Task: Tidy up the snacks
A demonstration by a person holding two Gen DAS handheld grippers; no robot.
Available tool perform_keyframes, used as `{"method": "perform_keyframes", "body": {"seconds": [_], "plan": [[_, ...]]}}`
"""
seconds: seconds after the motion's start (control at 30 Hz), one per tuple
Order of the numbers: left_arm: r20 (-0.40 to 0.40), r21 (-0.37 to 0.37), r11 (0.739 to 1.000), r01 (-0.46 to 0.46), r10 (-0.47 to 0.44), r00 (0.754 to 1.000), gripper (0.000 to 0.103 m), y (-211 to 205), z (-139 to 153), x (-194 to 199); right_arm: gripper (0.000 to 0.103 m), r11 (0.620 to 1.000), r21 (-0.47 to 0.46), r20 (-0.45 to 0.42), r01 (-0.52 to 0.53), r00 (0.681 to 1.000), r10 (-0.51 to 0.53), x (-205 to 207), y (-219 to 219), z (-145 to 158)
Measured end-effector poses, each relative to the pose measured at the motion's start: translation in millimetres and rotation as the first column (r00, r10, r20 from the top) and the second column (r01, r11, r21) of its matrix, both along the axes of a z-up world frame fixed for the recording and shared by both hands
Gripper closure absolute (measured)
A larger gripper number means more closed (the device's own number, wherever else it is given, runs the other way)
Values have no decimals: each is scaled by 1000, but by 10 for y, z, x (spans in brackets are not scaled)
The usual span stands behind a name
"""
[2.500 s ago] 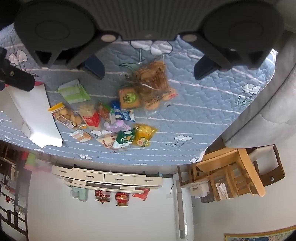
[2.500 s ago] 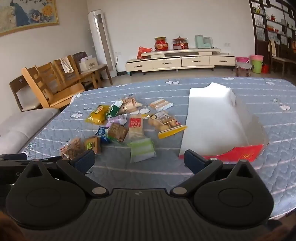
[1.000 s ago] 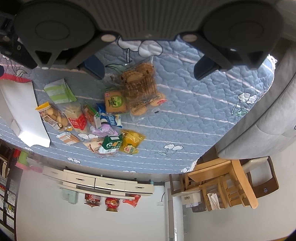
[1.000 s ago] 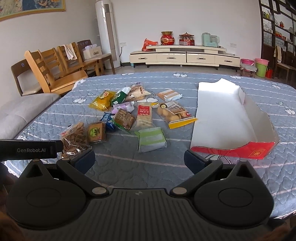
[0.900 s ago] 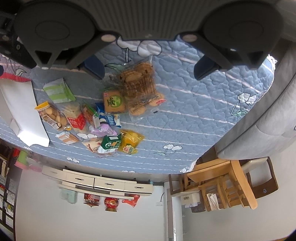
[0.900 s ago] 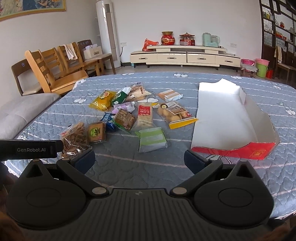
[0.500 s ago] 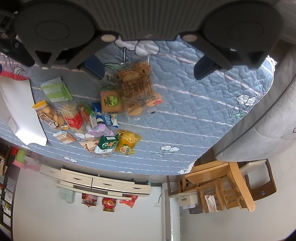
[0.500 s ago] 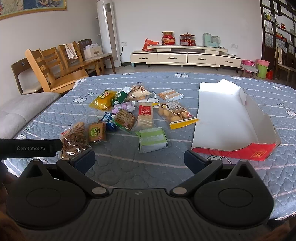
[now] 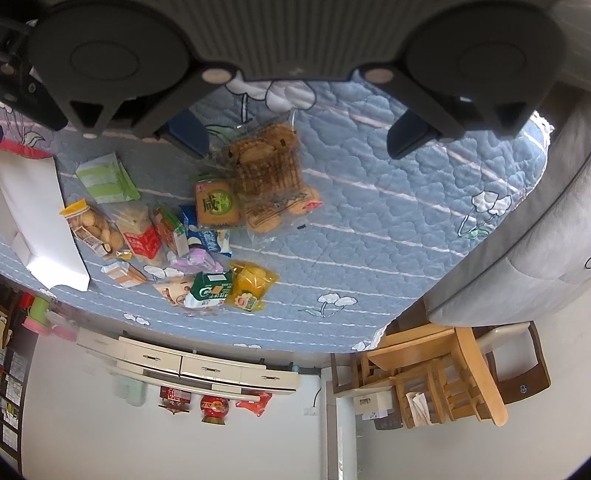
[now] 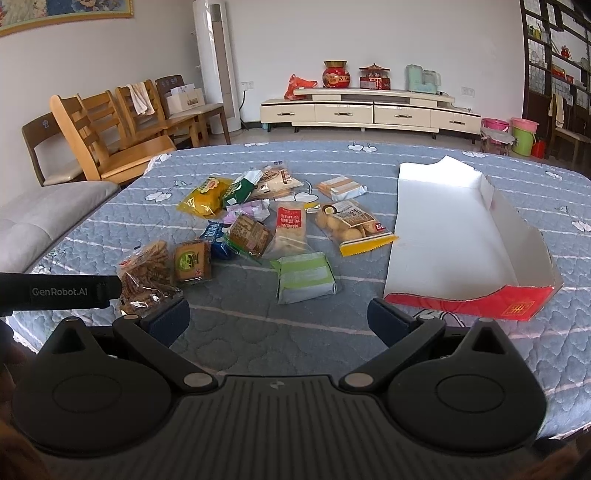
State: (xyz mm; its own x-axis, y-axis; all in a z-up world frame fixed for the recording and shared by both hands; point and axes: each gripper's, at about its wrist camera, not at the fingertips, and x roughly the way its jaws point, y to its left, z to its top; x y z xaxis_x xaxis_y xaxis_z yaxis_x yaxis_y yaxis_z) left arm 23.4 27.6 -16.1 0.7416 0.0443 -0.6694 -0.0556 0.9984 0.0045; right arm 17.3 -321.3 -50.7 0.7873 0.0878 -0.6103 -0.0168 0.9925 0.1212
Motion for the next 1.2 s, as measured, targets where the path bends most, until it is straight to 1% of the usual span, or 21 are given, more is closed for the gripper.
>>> {"method": "perform_keyframes", "body": {"seconds": [0.93, 1.07, 1.2], "plan": [[-21, -9, 1000, -18, 18, 1000, 1, 35, -67, 66, 0, 1000, 2, -17, 8, 1000, -8, 30, 7, -41], [-25, -15, 999, -30, 30, 999, 1, 57, -105, 130, 0, 1000, 1, -23, 9, 1000, -9, 27, 10, -50], [-33, -47, 997, -55, 54, 998, 1, 107, -147, 298, 0, 1000, -3, -28, 11, 1000, -11, 29, 6, -58]]}}
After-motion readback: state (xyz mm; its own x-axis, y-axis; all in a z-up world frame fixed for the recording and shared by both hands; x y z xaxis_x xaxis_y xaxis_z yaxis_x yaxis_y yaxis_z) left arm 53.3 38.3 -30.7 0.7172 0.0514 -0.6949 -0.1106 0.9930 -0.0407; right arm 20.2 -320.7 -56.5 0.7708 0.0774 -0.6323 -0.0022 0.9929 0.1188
